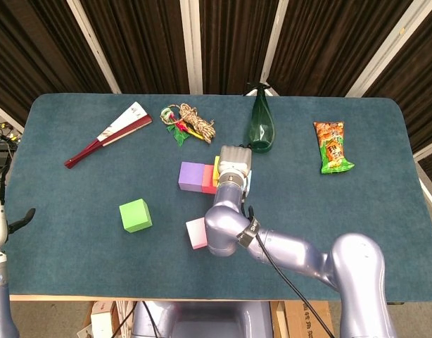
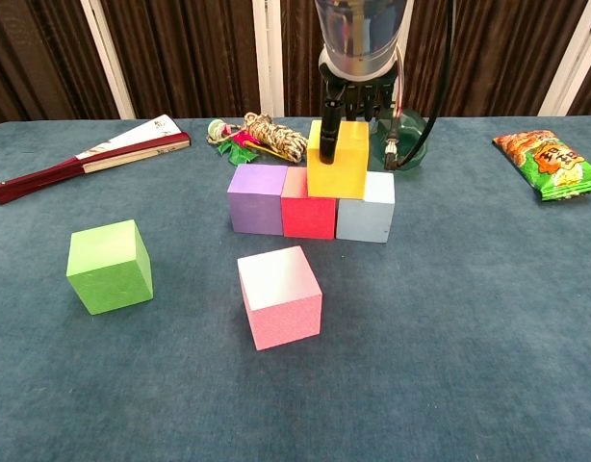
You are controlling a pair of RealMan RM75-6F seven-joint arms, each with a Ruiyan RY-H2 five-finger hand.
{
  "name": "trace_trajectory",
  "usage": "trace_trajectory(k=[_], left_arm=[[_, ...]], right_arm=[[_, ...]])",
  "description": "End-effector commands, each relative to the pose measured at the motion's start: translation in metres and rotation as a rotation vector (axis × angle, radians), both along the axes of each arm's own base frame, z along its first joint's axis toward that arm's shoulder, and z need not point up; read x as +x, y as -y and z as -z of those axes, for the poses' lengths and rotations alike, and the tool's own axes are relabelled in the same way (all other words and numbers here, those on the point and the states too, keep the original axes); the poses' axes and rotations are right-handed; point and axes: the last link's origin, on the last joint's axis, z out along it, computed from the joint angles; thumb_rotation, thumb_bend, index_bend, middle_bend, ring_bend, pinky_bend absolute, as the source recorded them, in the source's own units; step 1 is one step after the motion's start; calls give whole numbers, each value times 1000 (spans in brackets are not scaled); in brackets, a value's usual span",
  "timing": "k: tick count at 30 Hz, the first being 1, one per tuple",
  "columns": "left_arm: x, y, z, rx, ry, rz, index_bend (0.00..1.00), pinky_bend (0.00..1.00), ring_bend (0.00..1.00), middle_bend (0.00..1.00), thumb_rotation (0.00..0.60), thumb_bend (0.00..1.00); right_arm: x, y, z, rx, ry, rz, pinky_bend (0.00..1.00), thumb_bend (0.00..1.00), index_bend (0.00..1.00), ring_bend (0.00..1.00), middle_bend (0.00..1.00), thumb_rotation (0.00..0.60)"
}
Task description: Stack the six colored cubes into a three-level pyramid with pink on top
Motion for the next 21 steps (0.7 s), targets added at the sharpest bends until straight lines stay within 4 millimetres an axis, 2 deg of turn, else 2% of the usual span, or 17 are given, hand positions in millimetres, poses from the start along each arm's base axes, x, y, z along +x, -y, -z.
trace_trajectory(k=[1, 21], left_arm=[[0, 0, 0, 0, 0, 0, 97, 0, 0, 0, 600, 202], [0, 0, 2, -4, -3, -1, 97, 0, 0, 0, 600, 203]], right_arm=[[0, 0, 0, 2, 0, 1, 11, 268, 305, 110, 206, 600], [-2, 1, -2, 11, 5, 7, 12, 268, 223, 86, 160, 600]])
